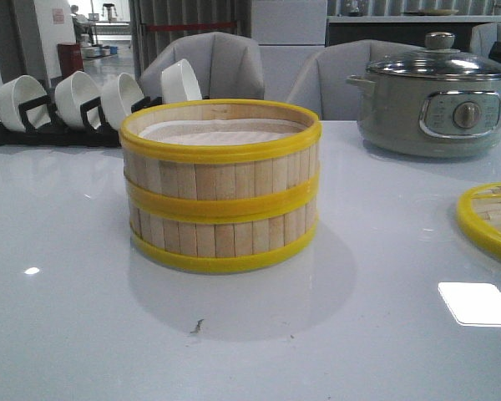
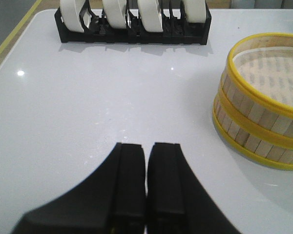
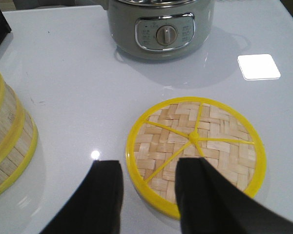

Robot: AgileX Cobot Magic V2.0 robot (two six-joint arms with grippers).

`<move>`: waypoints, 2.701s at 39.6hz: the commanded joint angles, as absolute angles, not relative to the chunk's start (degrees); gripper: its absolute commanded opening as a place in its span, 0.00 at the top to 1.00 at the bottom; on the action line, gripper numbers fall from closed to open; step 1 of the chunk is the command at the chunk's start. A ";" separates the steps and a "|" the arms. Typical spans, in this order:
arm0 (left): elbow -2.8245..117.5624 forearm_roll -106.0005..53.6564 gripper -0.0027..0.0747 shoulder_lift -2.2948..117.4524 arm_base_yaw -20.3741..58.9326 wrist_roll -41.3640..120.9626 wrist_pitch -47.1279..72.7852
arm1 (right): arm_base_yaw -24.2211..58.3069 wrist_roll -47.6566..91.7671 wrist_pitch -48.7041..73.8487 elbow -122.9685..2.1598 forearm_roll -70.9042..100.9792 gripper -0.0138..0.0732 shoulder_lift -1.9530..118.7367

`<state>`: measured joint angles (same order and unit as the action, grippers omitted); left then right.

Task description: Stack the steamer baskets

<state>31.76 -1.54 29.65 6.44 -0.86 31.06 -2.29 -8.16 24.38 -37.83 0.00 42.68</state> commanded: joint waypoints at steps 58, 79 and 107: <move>31.56 -0.44 0.84 29.69 6.32 -1.62 25.85 | -1.56 -3.39 24.84 -50.39 -1.26 0.44 75.03; 31.56 -0.44 0.84 29.69 6.32 -1.62 25.85 | -8.90 -3.39 36.48 -70.05 -4.25 0.44 96.02; 31.56 -0.44 0.84 29.69 6.32 -1.62 25.85 | -9.69 -3.60 34.93 -75.51 -4.34 0.44 103.12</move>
<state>29.82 -0.32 29.52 6.44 -1.30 30.57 -9.08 -3.83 37.76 -73.50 -4.35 105.57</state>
